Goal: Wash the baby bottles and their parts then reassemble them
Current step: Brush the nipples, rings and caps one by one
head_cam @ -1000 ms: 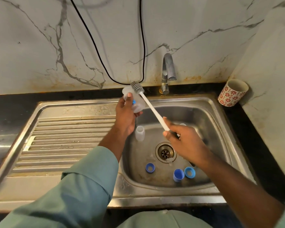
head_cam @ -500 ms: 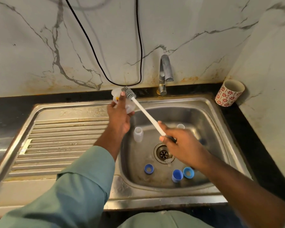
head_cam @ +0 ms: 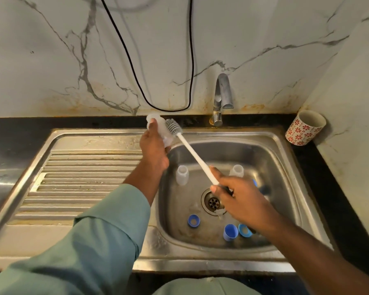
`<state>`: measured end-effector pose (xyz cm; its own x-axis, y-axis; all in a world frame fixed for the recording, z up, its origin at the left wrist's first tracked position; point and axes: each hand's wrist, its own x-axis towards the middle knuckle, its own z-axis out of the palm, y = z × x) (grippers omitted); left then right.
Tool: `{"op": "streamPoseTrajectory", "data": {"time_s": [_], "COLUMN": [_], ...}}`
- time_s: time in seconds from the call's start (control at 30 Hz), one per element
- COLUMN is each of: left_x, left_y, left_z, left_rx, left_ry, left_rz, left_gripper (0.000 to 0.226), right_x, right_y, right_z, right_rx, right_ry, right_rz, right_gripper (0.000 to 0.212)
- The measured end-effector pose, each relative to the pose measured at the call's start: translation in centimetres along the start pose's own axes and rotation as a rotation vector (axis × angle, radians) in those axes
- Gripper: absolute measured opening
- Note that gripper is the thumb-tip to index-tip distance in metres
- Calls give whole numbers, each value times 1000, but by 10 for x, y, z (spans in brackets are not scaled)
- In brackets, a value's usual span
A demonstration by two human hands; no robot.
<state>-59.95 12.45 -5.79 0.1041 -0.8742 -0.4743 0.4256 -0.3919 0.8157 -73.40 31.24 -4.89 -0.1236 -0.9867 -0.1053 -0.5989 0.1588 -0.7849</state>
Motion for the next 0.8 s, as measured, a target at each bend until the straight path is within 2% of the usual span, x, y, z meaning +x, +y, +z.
{"op": "streamPoseTrajectory", "data": {"time_s": [0.07, 0.17, 0.27, 0.4, 0.5, 0.57, 0.63, 0.7, 0.8], "left_x": [-8, -5, 10, -4, 1, 5, 0, 0, 24], "left_y": [-5, -8, -7, -28, -27, -29, -36, -41, -46], "left_z": [2, 4, -3, -10, -22, -31, -37, -41, -48], "left_rx": [134, 111, 81, 117, -32, -18, 79, 104, 45], "left_ry": [-74, -110, -40, -174, -79, -51, -158, -230, -128], "left_rz": [32, 20, 46, -56, -66, -47, -56, -74, -48], "left_gripper": [44, 56, 50, 40, 33, 28, 29, 37, 67], "right_x": [6, 12, -4, 5, -6, -18, -14, -10, -25], "right_y": [3, 1, 4, 4, -3, -9, -14, -19, -27], "right_z": [2, 0, 1, 7, 15, 22, 26, 30, 39], "right_rx": [67, 59, 13, 75, 31, -8, -28, -6, 33], "right_ry": [67, 102, 37, 97, 28, -22, 23, 57, 28], "right_rz": [36, 35, 19, 101, 85, 86, 147, 206, 252], "right_gripper": [44, 47, 48, 47, 49, 50, 50, 49, 43]}}
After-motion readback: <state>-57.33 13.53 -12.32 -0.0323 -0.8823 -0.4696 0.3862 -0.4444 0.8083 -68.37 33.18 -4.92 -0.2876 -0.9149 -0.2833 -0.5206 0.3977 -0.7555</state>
